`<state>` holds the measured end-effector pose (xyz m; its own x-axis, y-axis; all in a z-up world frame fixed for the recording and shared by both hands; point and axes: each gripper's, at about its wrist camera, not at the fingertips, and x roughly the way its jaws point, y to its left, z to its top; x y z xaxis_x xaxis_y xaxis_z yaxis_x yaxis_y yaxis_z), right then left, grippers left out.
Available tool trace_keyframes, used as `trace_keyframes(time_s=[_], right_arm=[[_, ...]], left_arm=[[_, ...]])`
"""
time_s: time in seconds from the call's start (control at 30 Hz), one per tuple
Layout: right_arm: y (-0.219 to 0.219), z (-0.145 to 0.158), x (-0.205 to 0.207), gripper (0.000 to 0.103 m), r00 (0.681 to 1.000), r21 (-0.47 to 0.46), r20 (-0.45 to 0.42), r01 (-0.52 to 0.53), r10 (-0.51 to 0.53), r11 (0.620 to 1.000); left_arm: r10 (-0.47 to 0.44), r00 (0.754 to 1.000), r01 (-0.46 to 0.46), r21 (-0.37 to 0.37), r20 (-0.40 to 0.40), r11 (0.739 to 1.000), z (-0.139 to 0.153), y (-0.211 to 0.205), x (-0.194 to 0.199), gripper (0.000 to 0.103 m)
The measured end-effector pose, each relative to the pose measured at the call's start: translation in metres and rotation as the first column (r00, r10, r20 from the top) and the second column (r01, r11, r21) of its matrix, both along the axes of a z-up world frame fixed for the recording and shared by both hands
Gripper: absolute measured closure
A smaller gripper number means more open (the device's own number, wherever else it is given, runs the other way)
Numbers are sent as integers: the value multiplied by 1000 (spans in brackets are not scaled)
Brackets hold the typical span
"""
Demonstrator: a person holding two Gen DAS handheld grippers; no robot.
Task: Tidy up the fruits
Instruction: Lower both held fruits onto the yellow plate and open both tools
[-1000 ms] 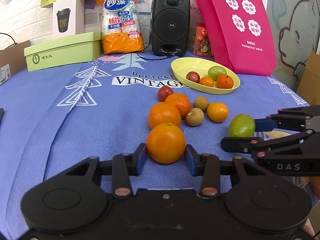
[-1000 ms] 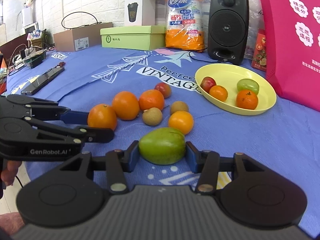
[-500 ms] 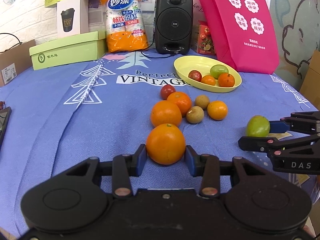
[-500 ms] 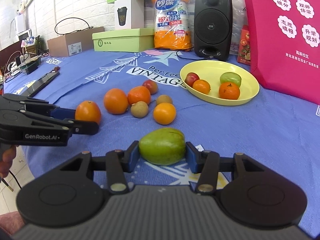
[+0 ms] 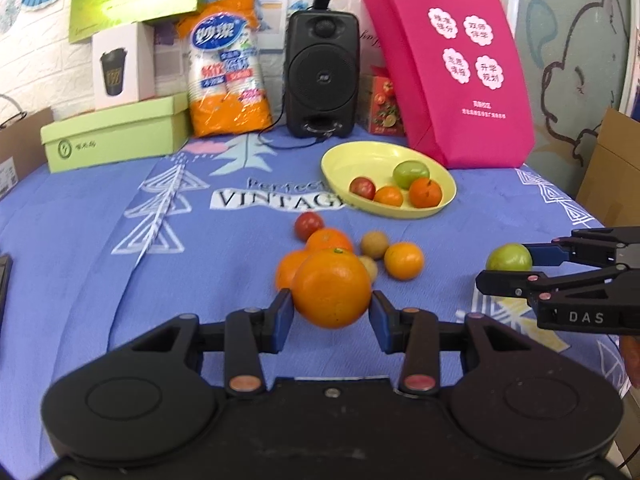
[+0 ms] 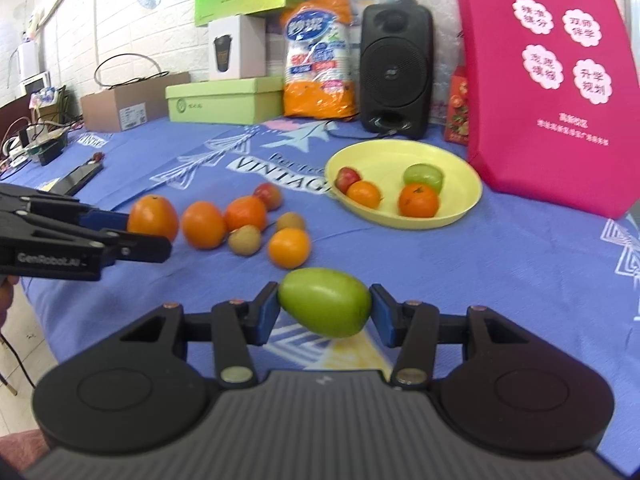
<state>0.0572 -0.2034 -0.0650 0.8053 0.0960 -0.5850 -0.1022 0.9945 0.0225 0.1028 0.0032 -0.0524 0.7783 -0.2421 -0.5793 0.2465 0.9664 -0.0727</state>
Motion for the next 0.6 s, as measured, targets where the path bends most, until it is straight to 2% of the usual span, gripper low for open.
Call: trace_keyframes(time_s=[0.2, 0.33, 0.6], right_arm=[[-16, 0, 5, 55, 1000, 7, 2, 24, -24, 1000], [-24, 4, 13, 55, 1000, 1, 10, 21, -21, 1000], [-33, 22, 65, 55, 999, -84, 54, 0, 4, 996]], left_arm=[[-27, 1000, 27, -21, -2, 999, 5, -3, 14, 63], [-54, 999, 54, -3, -4, 999, 9, -5, 31, 63], [-128, 992, 128, 26, -8, 991, 22, -20, 100, 63]])
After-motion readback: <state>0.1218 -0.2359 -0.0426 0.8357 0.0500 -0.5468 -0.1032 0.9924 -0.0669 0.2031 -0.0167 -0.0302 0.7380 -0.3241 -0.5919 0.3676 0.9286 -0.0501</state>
